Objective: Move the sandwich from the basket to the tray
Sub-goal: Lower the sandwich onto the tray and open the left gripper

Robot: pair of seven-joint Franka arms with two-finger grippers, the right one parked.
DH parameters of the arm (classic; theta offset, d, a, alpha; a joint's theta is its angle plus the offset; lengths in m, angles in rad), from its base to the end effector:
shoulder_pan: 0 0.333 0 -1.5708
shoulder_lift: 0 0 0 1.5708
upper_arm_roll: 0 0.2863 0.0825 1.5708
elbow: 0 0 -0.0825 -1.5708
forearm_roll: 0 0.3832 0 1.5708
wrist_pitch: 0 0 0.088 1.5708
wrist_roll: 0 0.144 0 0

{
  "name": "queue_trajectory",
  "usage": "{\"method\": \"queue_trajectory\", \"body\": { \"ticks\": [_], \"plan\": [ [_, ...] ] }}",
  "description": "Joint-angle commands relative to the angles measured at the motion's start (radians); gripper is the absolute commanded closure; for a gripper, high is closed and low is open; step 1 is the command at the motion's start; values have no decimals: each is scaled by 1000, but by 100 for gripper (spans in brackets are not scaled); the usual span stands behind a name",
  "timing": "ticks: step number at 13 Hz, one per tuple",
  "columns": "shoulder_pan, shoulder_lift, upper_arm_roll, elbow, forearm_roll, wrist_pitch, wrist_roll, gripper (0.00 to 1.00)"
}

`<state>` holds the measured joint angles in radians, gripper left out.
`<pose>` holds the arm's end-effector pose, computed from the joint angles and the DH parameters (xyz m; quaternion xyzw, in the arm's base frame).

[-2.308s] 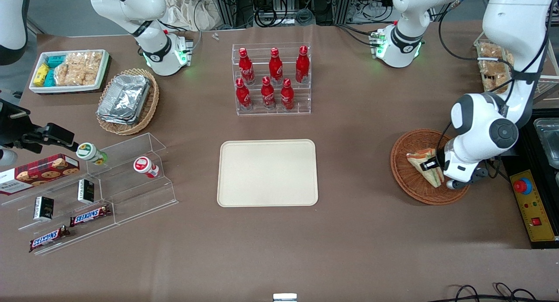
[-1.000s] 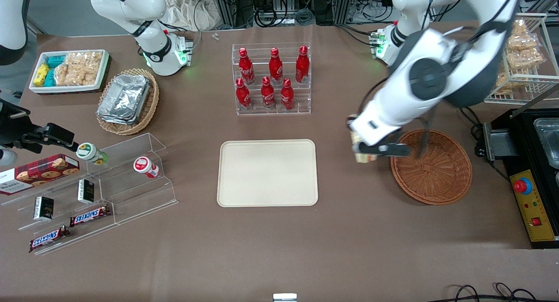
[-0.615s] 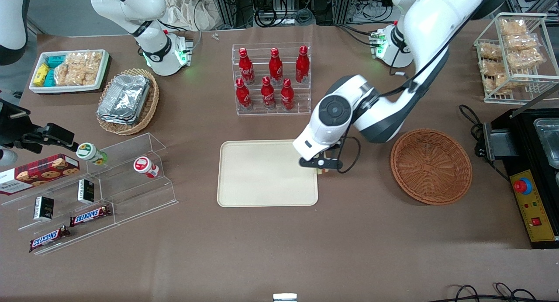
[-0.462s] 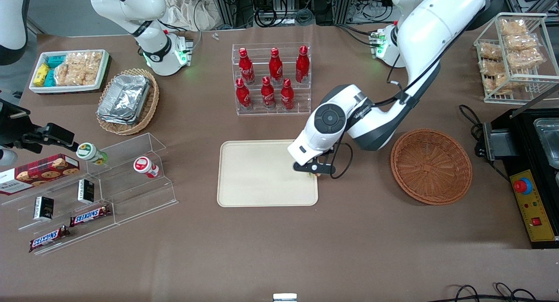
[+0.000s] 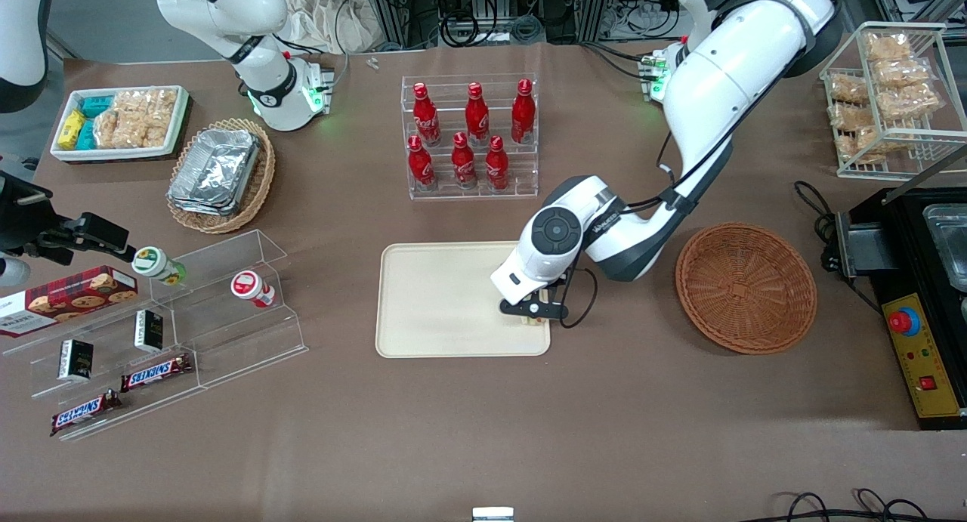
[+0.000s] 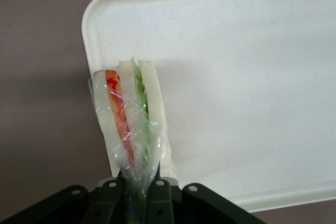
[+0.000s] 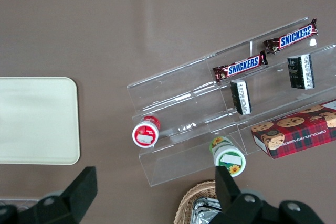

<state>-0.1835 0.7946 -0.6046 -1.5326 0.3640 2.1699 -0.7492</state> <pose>0.5274 -0.4348 0.1872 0.9967 -0.0532 -0.0440 0.0423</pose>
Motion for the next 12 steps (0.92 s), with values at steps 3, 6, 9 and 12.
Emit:
{"method": "queue_trajectory", "body": {
  "ticks": [3, 6, 9, 12],
  "plan": [
    [-25, 21, 14, 37, 23, 7, -56, 1],
    [-13, -39, 14, 23, 27, -21, -104, 0],
    [24, -165, 11, 25, 16, -217, -70, 0],
    [79, -303, 9, 34, 13, -424, -9, 0]
  ]
}}
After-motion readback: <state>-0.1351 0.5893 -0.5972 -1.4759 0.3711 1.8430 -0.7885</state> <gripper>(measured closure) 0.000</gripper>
